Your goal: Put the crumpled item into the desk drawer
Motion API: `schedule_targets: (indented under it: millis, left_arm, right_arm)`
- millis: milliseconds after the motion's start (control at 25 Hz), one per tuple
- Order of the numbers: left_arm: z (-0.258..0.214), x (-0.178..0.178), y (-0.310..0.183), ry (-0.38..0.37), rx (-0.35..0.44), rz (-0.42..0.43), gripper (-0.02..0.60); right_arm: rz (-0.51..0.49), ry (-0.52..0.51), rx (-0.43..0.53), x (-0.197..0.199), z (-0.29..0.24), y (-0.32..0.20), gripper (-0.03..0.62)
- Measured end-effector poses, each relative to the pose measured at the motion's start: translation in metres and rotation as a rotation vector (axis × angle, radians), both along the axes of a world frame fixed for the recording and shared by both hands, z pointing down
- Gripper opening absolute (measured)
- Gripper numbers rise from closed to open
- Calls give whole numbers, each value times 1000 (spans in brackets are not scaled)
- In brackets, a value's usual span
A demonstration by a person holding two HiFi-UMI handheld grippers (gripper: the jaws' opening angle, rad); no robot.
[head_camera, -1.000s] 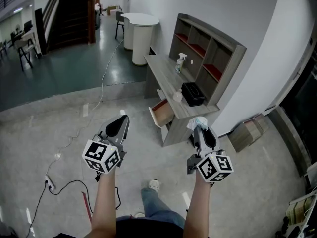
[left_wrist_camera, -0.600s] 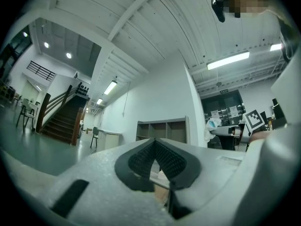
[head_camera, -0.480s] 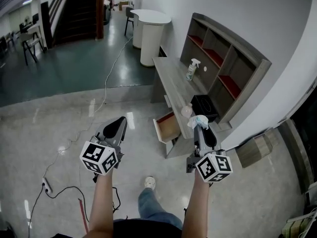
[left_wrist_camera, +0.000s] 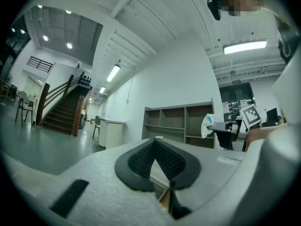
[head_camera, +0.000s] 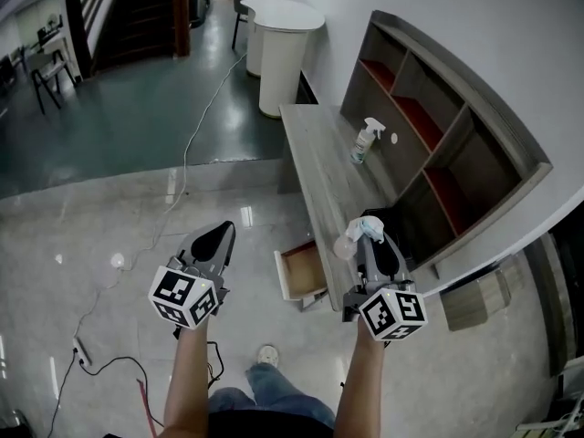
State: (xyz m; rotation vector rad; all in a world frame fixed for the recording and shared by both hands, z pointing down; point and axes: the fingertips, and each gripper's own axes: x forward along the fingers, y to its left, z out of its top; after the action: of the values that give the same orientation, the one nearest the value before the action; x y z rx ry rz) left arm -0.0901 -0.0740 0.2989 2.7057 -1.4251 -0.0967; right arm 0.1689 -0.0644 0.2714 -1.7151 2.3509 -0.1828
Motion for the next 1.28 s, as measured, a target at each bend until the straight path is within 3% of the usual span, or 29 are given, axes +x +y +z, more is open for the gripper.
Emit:
schedule_targets:
  millis: [360, 520, 880, 1280]
  left_arm:
    - [35, 7, -81, 6, -71, -2, 3]
    - [61, 9, -104, 4, -127, 18, 3]
    - [192, 28, -138, -25, -313, 64, 3]
    - [340, 61, -140, -4, -446, 120, 3]
  right_arm:
    - [-17, 10, -93, -4, 42, -88, 121]
    - [-2, 45, -183, -18, 79, -112, 121]
    - [168, 215, -528, -47, 250, -130, 121]
    - [275, 298, -780, -61, 415, -114, 121]
